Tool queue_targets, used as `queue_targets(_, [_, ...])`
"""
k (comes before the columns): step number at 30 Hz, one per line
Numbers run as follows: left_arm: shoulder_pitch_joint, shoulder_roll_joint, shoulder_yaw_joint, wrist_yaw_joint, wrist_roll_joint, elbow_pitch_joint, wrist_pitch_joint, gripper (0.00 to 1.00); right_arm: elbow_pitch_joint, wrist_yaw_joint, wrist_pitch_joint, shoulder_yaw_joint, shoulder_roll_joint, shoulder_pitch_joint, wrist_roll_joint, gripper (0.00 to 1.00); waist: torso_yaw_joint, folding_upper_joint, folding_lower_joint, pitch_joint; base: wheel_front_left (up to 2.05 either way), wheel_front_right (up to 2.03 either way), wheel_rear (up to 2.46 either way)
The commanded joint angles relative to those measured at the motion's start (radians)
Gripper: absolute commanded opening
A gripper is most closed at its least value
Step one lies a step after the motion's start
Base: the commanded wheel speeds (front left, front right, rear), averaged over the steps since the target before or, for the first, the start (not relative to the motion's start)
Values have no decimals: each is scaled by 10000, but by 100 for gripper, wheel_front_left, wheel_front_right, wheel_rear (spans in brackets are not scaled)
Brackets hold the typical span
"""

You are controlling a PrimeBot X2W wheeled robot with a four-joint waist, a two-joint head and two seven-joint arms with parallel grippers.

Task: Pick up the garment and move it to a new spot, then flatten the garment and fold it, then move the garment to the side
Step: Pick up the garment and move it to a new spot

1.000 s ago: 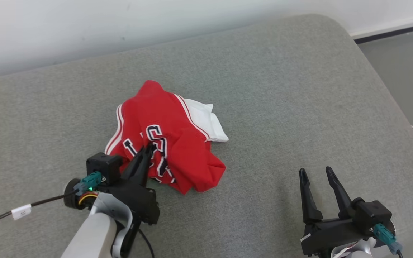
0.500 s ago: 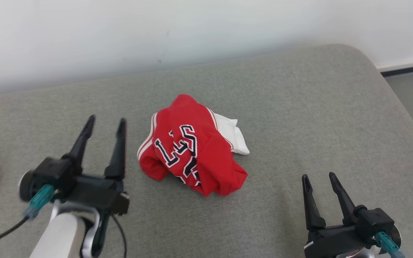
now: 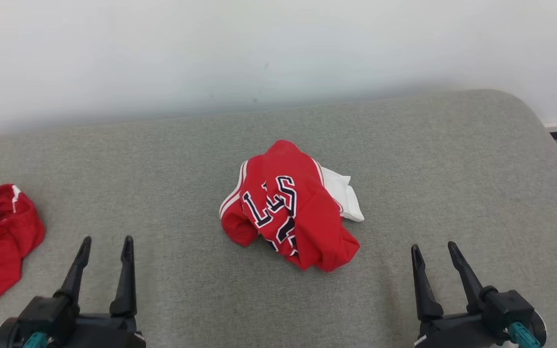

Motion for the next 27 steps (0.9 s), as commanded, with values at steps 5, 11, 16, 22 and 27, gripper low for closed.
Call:
queue_targets(5, [628,-444,722,-96,292,-465,-49,100,72,-21,-17,-49,-3,194,-75,100,260,0,1,-39,0,0,0])
queue_targets(11, [1230,-1197,1638,-463,765,-664,-47,100,187,-21,-17,-42,-8,235,-46,100,345,0,1,-47,0,0,0])
queue_targets(16, [1484,-1773,2245,-905,1291,-843,-48,100,242,-21,-17,-26,-8,257,-1,100,395,0,1,-48,0,0,0])
queue_targets(22, [1616,-2154,2717,-1314,1805,-631,-48,100,272,-22,-17,19,-8,244,15,100,411,0,1,-27,0,0,0])
queue_targets(27, [1602,-2227,2824,-1435,2251,-478,-48,100,293,-22,-17,33,-8,230,-14,100,432,0,1,8,0,0,0])
